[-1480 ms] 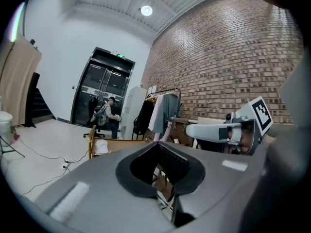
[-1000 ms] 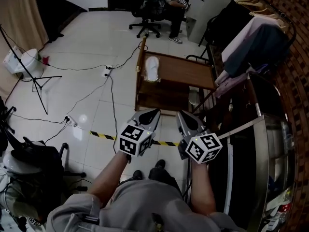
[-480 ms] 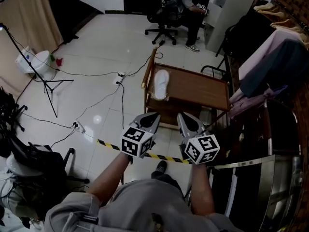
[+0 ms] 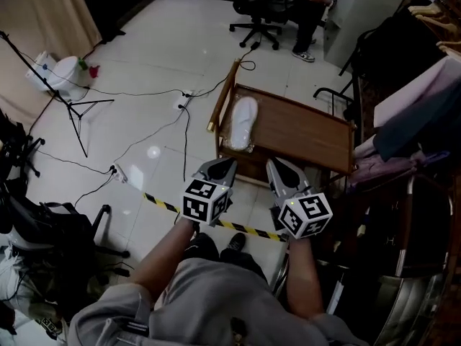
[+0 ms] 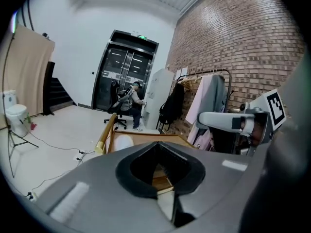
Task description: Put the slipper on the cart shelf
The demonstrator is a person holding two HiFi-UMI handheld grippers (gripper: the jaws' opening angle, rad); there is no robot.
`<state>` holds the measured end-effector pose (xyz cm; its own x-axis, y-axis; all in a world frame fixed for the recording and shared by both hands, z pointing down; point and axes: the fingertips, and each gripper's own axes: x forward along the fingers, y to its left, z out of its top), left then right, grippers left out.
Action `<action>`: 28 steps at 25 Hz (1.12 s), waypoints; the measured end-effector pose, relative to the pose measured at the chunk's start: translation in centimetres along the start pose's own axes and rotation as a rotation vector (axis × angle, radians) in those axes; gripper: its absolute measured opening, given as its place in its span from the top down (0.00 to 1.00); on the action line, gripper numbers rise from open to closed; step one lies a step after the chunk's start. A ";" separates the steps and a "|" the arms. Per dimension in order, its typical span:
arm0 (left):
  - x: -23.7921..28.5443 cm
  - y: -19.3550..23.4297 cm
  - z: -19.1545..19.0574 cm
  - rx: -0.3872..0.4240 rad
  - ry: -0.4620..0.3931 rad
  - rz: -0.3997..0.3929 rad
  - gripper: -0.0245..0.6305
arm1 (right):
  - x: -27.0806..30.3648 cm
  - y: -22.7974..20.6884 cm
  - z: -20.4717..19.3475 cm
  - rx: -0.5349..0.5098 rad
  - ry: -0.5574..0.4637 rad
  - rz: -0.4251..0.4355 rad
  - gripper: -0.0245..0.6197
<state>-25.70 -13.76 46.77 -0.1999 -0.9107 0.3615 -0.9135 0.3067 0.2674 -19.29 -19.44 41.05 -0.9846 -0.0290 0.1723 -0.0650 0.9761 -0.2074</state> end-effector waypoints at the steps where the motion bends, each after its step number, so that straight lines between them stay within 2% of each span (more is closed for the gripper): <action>1: 0.6 0.5 -0.2 0.003 0.006 0.003 0.95 | 0.3 -0.6 -0.3 0.005 0.006 -0.007 0.96; 6: 4.1 3.3 -1.0 -0.005 0.034 -0.001 0.95 | 2.2 -2.6 -1.9 0.025 0.040 -0.040 0.96; 9: 6.5 6.0 -2.4 -0.038 0.075 0.016 0.95 | 4.0 -3.1 -2.6 0.023 0.066 -0.066 0.96; 12: 9.0 7.5 -4.5 -0.084 0.117 -0.011 0.95 | 5.2 -3.6 -3.5 0.037 0.106 -0.102 0.96; 17: 12.7 10.3 -7.5 -0.122 0.167 0.002 0.88 | 7.3 -4.9 -4.8 0.068 0.138 -0.146 0.96; 19: 14.0 11.1 -8.8 -0.145 0.194 0.024 0.81 | 7.8 -5.4 -5.4 0.081 0.146 -0.159 0.96; 22: 15.4 12.2 -11.1 -0.177 0.221 0.082 0.64 | 8.1 -5.8 -6.2 0.103 0.160 -0.170 0.96; 25: 16.5 13.2 -12.7 -0.233 0.235 0.103 0.49 | 8.1 -6.1 -6.9 0.121 0.168 -0.181 0.96; 28: 18.1 14.0 -13.5 -0.317 0.243 0.102 0.42 | 7.8 -6.9 -7.3 0.128 0.179 -0.203 0.96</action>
<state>-37.29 -22.20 69.12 -0.1596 -0.7908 0.5909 -0.7311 0.4969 0.4675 -25.32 -24.81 50.88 -0.9059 -0.1717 0.3872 -0.2892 0.9186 -0.2692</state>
